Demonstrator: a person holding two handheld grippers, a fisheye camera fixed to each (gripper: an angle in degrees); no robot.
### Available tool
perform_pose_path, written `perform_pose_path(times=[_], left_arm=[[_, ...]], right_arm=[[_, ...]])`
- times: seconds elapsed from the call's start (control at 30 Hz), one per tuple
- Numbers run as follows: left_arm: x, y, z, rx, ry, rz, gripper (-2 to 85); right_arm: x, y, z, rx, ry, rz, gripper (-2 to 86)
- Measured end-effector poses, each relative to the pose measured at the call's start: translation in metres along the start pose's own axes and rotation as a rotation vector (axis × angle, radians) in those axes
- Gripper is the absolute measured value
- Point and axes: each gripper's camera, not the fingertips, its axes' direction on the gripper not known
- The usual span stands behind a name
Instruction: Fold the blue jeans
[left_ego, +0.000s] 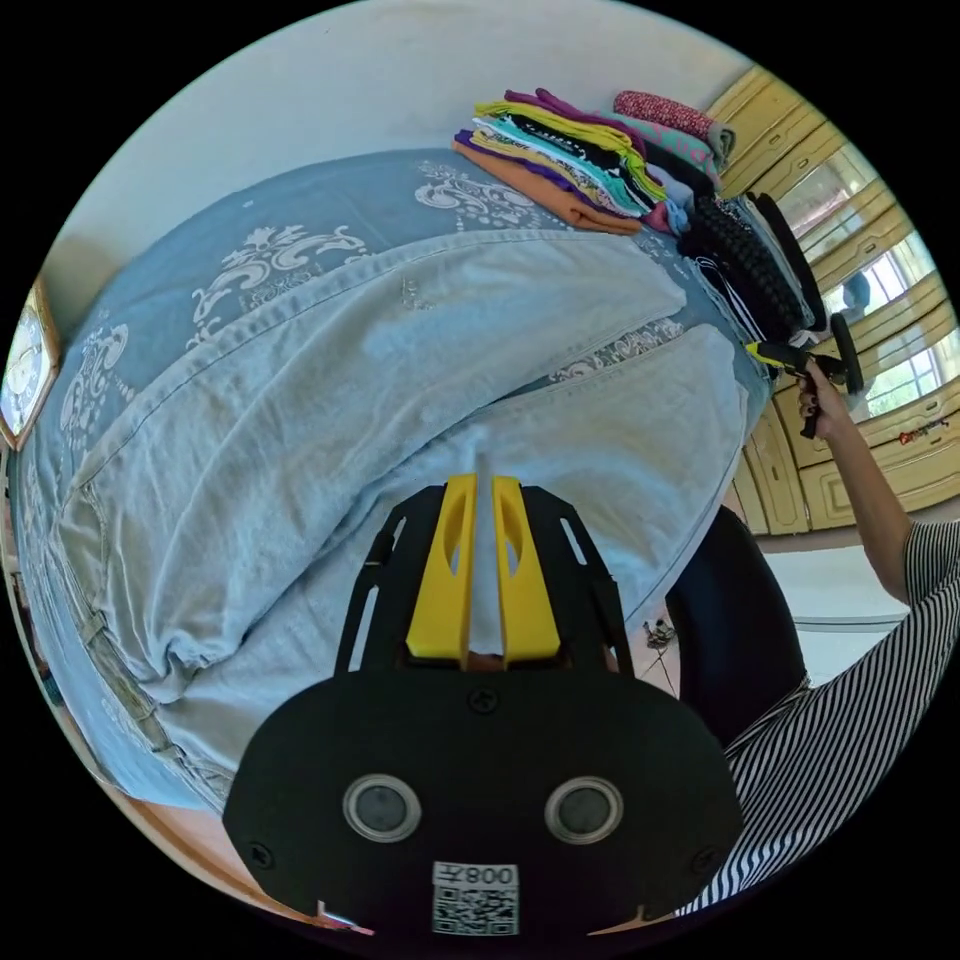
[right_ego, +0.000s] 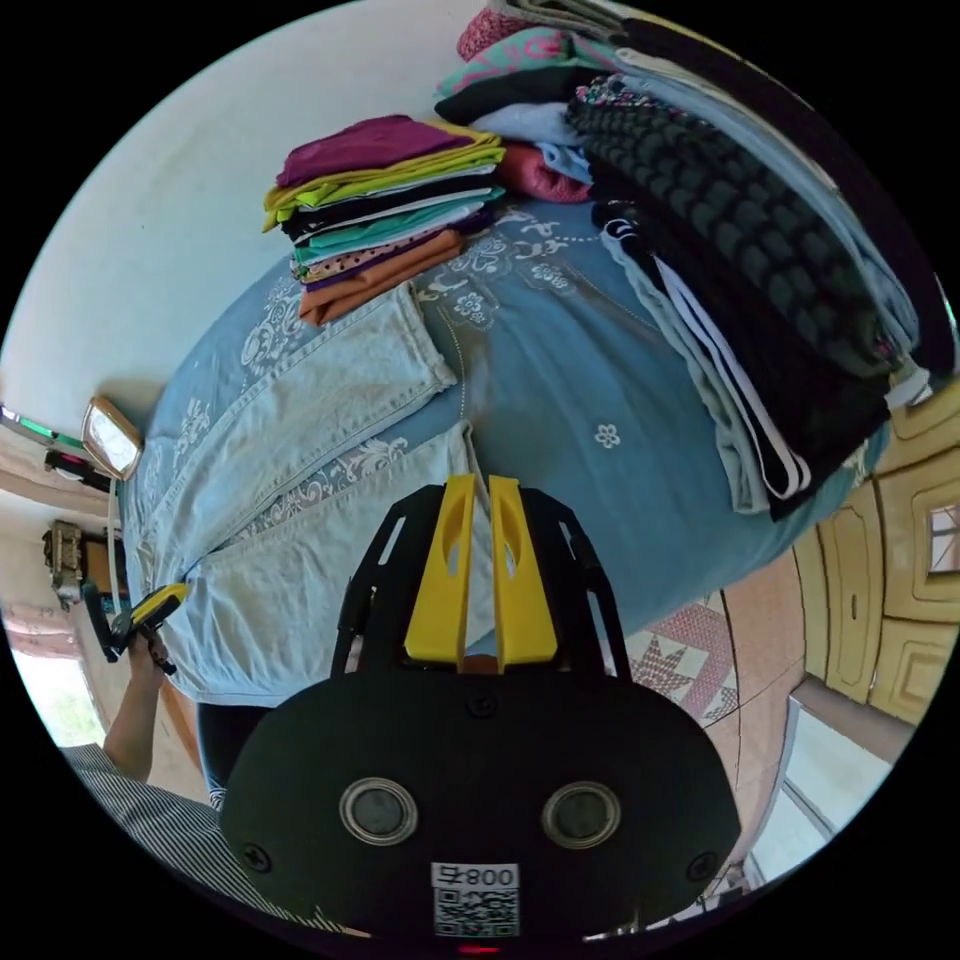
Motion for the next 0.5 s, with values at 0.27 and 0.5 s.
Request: perform_pose_path(times=[0.27,0.5], left_arm=[[-0.027,0.012,0.011,-0.062,0.037,-0.040,2.1],[-0.034,0.024,0.000,-0.089,-0.056,0.020,1.1]], right_arm=[[-0.041,0.028,0.045,-0.112,0.130,0.001,1.9],[-0.087,0.032,0.050,-0.192,0.188,-0.092,-0.4]])
